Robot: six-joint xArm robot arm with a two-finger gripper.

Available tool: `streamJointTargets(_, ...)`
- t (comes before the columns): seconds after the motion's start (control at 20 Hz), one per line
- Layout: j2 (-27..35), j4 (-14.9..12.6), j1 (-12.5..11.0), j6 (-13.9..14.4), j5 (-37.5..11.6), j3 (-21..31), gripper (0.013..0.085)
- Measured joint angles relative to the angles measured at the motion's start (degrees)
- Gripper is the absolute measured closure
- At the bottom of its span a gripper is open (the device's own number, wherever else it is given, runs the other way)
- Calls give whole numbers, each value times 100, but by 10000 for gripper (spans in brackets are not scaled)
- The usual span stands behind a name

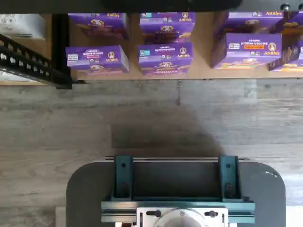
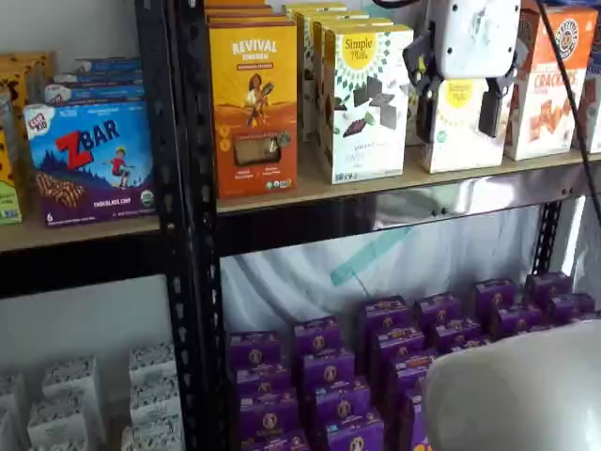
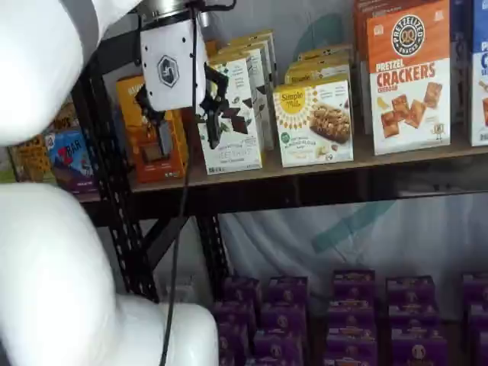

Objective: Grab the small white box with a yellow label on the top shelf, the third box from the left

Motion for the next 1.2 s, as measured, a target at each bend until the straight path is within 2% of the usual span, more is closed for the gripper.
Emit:
streamJointTargets(0.1, 121, 168, -154, -65, 205, -103, 130)
streamJointTargets(0.25, 113, 232, -200, -92, 232, -103, 130)
streamJointTargets(0.35, 87, 157, -129, -61, 204, -81, 130)
streamJointTargets(0.5, -24, -116, 85, 30, -10, 16, 130)
streamJointTargets(0.65, -94, -232, 43, -44, -269, 123, 130)
streamJointTargets(0.8, -89, -299, -191, -284, -581, 220, 130)
streamJointTargets(1.1, 208, -402, -915, -994, -1363, 263, 130)
streamJointTargets(1.2, 334, -450, -1078, -1155, -1572, 230, 130)
